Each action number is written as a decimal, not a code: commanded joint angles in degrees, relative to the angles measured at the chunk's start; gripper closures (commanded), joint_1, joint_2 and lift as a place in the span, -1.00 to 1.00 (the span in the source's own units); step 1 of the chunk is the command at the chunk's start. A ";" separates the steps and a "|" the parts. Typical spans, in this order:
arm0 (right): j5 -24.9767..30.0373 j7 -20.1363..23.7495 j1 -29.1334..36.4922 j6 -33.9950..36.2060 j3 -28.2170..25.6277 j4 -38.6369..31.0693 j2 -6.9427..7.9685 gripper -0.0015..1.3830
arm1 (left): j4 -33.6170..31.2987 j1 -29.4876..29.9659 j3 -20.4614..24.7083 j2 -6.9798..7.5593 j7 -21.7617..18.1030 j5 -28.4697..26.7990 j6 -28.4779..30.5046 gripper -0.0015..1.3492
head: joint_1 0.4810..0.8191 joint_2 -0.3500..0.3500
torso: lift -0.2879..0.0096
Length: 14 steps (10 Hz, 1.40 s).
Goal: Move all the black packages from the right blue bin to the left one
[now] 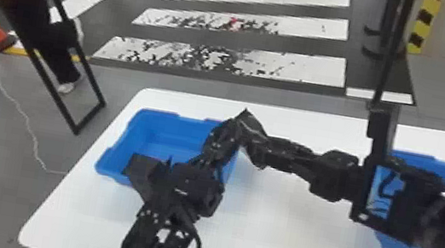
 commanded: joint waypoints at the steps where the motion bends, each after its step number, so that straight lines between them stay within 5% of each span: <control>1: -0.84 0.00 -0.26 -0.76 0.02 1.88 0.14 -0.74 | 0.94 -0.80 4.14 -0.83 1.52 -5.22 -0.19 0.80 | 0.27 0.88 | -0.01; 5: -4.49 0.17 0.73 -2.17 -1.24 4.27 0.05 -0.85 | 3.34 -2.91 12.94 -2.15 3.89 -13.79 -1.60 0.80 | 0.27 1.00 | -0.01; 7: -4.15 0.52 1.43 -2.31 -2.73 4.41 0.05 -0.85 | 8.96 -4.04 13.62 -2.42 4.25 -9.67 -5.12 0.62 | 0.27 1.00 | -0.01; 9: -2.21 0.96 4.67 -2.31 -8.55 3.85 0.05 -0.84 | 12.48 -3.33 13.51 -2.86 4.25 -4.87 -11.73 -0.88 | 0.27 1.00 | -0.01; 10: 2.48 -1.15 9.31 -1.19 -15.52 -1.36 0.14 -0.84 | 12.48 -2.49 12.25 -2.77 4.16 -3.39 -13.69 -0.87 | 0.27 1.00 | -0.01; 12: 13.10 -11.16 22.53 6.41 -33.23 -17.67 3.13 -0.84 | 11.07 -0.24 10.08 -2.77 3.10 0.61 -16.51 -0.71 | 0.27 0.95 | -0.01; 14: 14.47 -18.90 25.48 9.36 -37.35 -20.90 3.48 -0.84 | 7.98 2.43 8.25 -2.68 2.49 1.87 -16.23 -0.71 | 0.27 0.53 | -0.01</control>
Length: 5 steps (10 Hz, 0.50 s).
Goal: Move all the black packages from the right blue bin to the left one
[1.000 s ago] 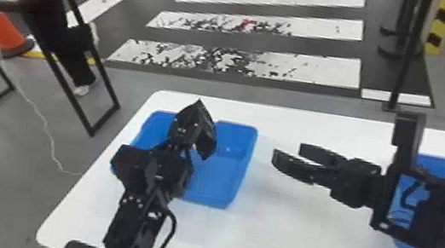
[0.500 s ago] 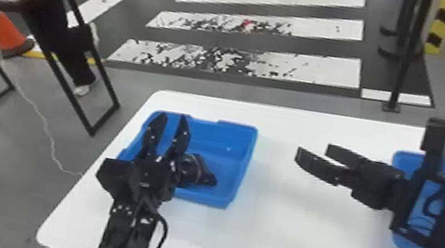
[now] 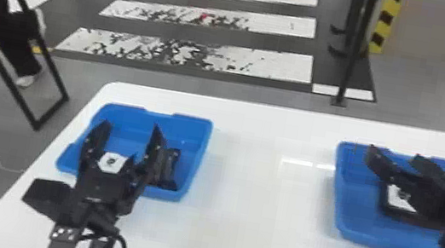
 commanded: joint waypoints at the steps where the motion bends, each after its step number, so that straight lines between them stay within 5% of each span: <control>1: 2.09 -1.75 0.59 1.89 -3.15 -0.59 0.56 -0.84 | -1.36 1.43 -1.39 0.03 -0.01 0.94 -0.10 -0.70 | 0.27 0.38 | -0.01; 5: 5.97 -6.85 -5.04 11.45 -3.84 6.44 1.44 -0.84 | -1.78 1.71 -4.25 0.64 -1.07 1.52 0.05 -0.70 | 0.27 0.08 | -0.01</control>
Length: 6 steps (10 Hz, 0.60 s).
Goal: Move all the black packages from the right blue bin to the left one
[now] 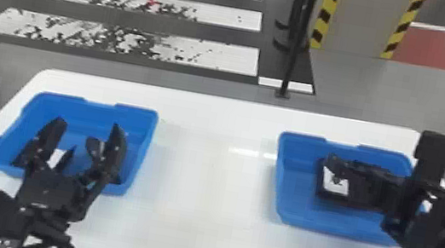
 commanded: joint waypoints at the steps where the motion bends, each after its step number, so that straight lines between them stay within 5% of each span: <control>1: 2.29 -0.20 -2.14 3.11 -0.01 3.47 0.31 -0.84 | -0.06 0.15 -0.36 0.08 -0.02 0.21 0.08 -0.70 | 0.27 0.04 | -0.01; 6: 3.32 0.68 -6.92 4.37 3.42 11.34 -0.04 -0.84 | 0.08 0.15 -0.36 0.08 -0.28 0.21 0.08 -0.70 | 0.27 0.01 | -0.01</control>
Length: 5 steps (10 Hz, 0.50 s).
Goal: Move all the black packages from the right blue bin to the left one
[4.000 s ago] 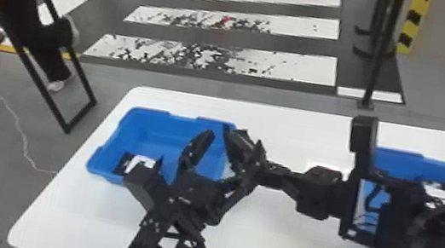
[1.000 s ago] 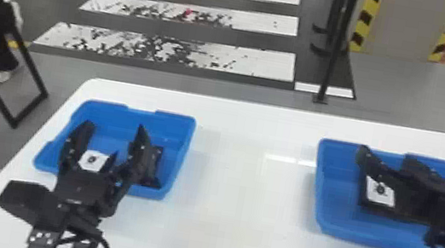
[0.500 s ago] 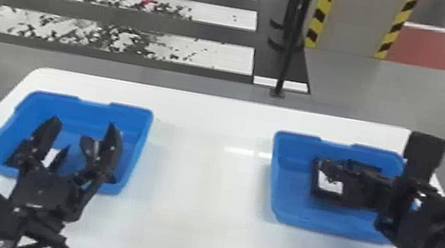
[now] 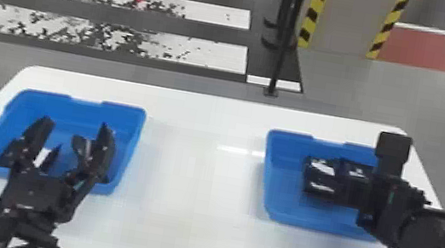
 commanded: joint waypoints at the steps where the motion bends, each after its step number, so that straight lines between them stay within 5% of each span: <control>1: -0.62 0.07 -0.60 -0.01 0.72 1.71 0.00 -0.83 | -0.01 -0.04 -0.12 0.00 0.00 -0.18 0.00 -0.70 | 0.27 0.01 | -0.01; 5: -2.11 0.07 -1.03 1.96 1.41 3.54 0.00 -0.67 | 0.13 -0.04 -0.12 0.09 0.00 -0.29 0.28 -0.70 | 0.27 0.04 | -0.01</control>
